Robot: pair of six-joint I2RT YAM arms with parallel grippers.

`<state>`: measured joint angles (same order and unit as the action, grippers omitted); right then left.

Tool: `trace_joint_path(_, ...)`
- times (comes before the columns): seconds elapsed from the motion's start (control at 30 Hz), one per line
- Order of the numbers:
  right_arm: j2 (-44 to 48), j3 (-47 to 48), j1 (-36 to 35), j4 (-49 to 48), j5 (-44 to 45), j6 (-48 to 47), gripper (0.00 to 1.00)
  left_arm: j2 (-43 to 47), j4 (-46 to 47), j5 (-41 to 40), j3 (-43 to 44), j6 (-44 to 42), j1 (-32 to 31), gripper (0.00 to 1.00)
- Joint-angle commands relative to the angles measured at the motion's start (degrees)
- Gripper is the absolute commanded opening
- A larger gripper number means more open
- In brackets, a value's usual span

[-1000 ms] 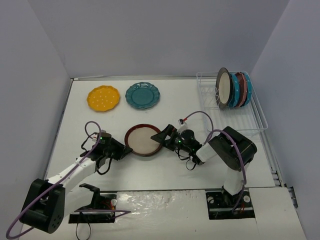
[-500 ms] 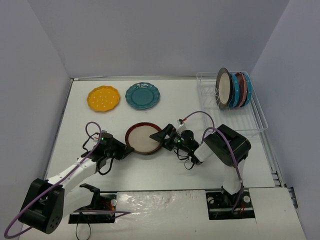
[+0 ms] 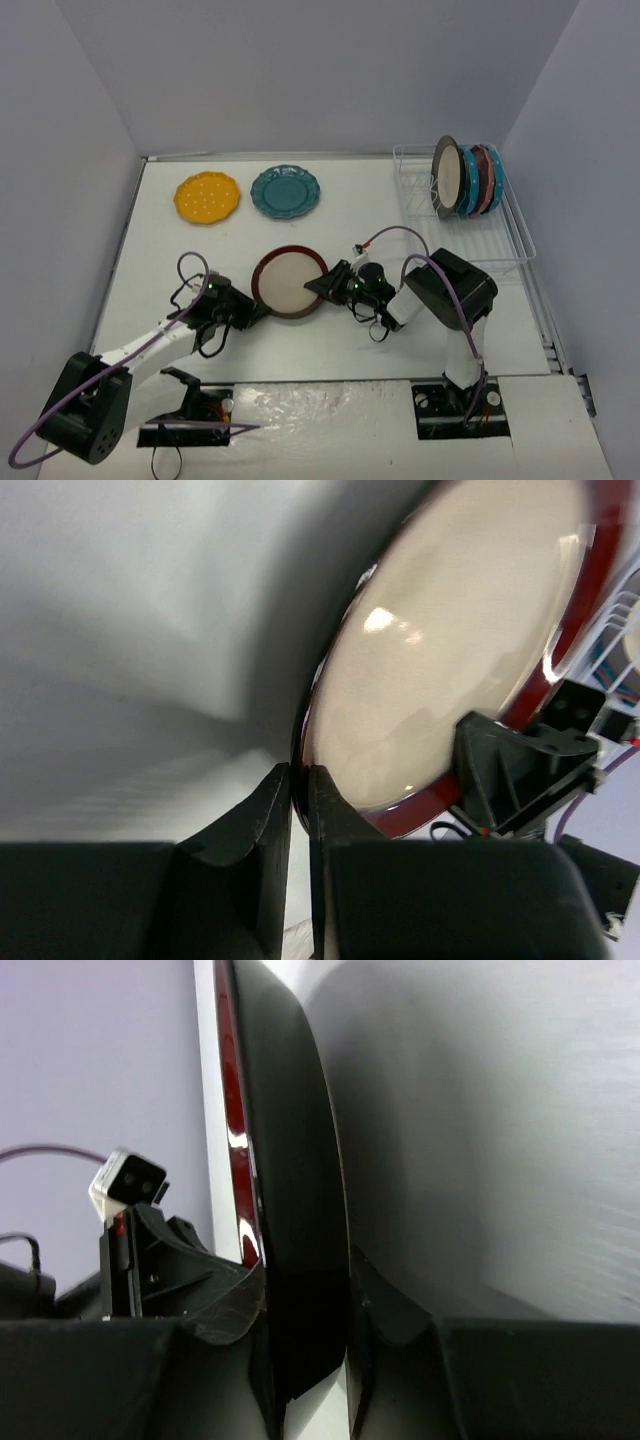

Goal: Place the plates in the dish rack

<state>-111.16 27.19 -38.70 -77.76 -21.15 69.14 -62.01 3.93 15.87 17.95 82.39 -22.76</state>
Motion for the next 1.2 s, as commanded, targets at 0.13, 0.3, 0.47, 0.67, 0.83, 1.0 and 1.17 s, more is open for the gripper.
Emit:
trace_joint_path(0.13,10.46,-0.63,-0.41,-2.75,3.58,-9.22,0.00,2.35,6.93,4.53,1.21,-2.08,-1.06,0.00)
trace_joint_path(0.3,18.90,1.38,-0.41,8.84,6.00,-15.25,0.00,3.92,3.46,3.98,2.25,-4.80,-1.06,0.49)
trace_joint_path(0.47,29.66,5.87,-0.46,27.38,12.09,-27.13,0.00,5.67,-3.10,2.27,6.35,-8.66,-1.09,0.91)
trace_joint_path(0.67,40.21,14.37,-0.41,48.17,19.77,-41.40,0.00,8.98,-16.69,-2.06,15.62,-18.49,-1.08,0.97)
trace_joint_path(0.83,46.04,25.34,-0.03,61.55,29.58,-53.55,0.00,9.20,-32.45,-13.30,28.10,-33.50,-0.87,0.97)
trace_joint_path(1.0,46.41,37.79,1.90,68.28,39.71,-71.01,0.00,6.42,-44.66,-28.26,40.68,-47.42,-0.62,0.97)
trace_joint_path(1.17,41.91,47.31,10.78,68.50,43.24,-80.03,0.00,5.34,-46.31,-34.93,46.33,-58.54,1.24,0.97)
